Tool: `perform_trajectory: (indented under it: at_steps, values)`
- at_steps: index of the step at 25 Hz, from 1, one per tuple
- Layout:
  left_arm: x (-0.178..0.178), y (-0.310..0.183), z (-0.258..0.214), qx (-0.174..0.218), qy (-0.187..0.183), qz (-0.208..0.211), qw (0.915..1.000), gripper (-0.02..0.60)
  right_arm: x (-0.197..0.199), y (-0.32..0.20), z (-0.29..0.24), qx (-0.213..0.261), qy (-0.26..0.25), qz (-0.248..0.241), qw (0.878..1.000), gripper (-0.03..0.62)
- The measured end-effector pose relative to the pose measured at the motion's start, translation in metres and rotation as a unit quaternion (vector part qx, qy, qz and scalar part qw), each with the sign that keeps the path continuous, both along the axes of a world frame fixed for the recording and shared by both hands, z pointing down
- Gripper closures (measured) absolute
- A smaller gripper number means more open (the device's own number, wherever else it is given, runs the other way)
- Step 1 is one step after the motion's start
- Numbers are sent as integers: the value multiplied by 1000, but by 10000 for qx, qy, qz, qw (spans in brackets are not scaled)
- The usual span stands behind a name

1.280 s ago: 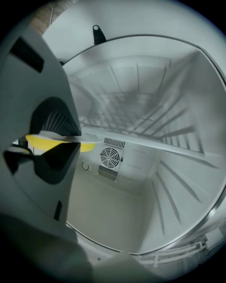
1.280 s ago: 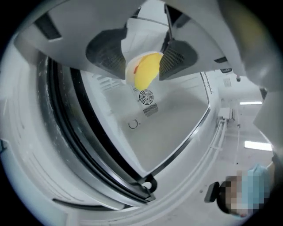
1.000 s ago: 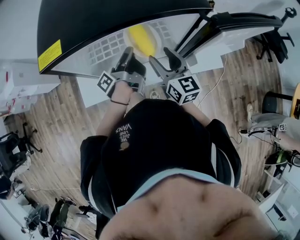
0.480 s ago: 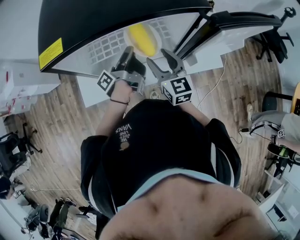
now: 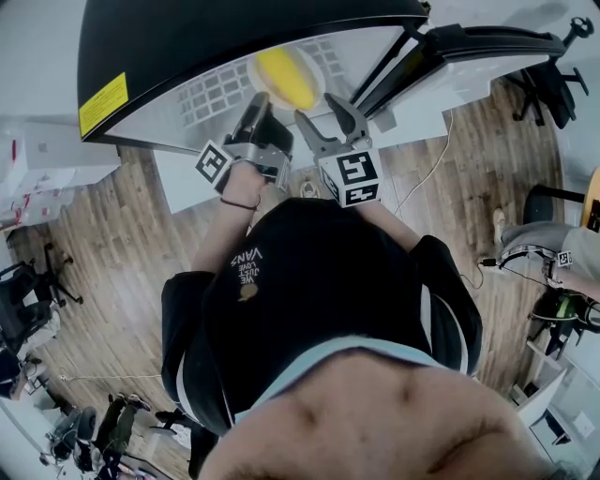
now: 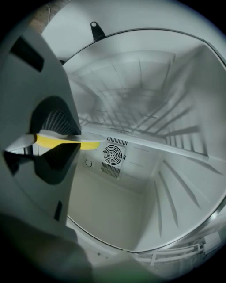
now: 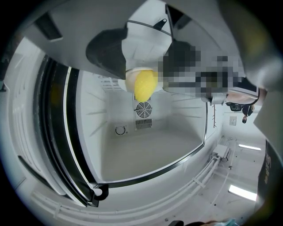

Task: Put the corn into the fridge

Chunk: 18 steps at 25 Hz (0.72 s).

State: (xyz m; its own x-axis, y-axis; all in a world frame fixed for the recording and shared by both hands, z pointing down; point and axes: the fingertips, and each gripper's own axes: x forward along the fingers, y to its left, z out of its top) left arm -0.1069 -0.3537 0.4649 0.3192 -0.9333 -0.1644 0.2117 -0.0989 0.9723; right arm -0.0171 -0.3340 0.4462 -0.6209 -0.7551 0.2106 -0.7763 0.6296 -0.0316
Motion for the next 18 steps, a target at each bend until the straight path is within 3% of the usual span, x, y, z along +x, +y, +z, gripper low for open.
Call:
perform_trajectory:
  at_steps: [18]
  values:
    - [-3, 5, 3, 66, 40, -38, 10000, 543, -9, -24, 2, 15, 122, -42, 9999, 341]
